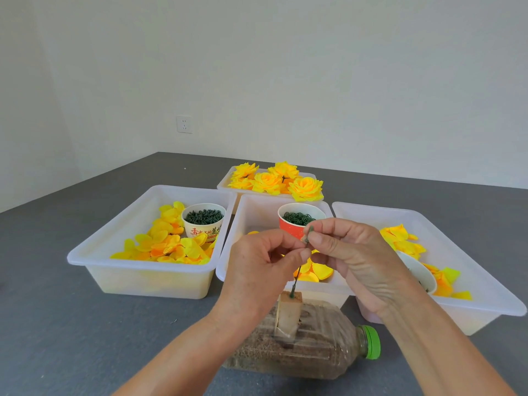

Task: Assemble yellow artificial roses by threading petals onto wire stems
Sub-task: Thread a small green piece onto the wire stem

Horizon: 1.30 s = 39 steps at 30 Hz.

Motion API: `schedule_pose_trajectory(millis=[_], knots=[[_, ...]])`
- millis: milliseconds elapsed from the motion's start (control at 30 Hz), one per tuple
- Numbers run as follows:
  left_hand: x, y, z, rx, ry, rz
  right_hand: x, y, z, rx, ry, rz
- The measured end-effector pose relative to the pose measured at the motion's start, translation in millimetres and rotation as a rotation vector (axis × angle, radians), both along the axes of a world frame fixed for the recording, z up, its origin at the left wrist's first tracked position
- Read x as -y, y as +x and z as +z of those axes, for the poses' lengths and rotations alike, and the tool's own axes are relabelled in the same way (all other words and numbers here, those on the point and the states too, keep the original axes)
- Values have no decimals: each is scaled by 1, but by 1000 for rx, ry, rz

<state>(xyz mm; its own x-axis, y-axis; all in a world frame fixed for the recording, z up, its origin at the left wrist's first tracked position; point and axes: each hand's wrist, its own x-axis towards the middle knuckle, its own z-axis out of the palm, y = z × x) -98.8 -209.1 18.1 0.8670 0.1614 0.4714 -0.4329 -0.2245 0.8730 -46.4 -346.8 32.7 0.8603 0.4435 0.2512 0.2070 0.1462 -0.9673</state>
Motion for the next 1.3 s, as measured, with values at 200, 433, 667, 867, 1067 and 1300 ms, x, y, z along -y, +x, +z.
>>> schedule_pose_trajectory(millis=[200, 433, 667, 867, 1067, 1300], knots=[[-1, 1, -1, -5, -18, 7, -1, 0, 1, 69, -20, -71], [-1, 1, -1, 5, 4, 12, -2, 2, -2, -186, 4, -25], [0, 2, -1, -6, -1, 21, -4, 3, -4, -455, 131, 24], [0, 3, -2, -8, -5, 25, -5, 2, -2, -447, 171, 29], [-1, 4, -4, 3, 6, 39, -5, -2, -1, -234, 52, -72], [-1, 4, -4, 10, 9, 39, -6, -7, 1, 0, 26, -164]])
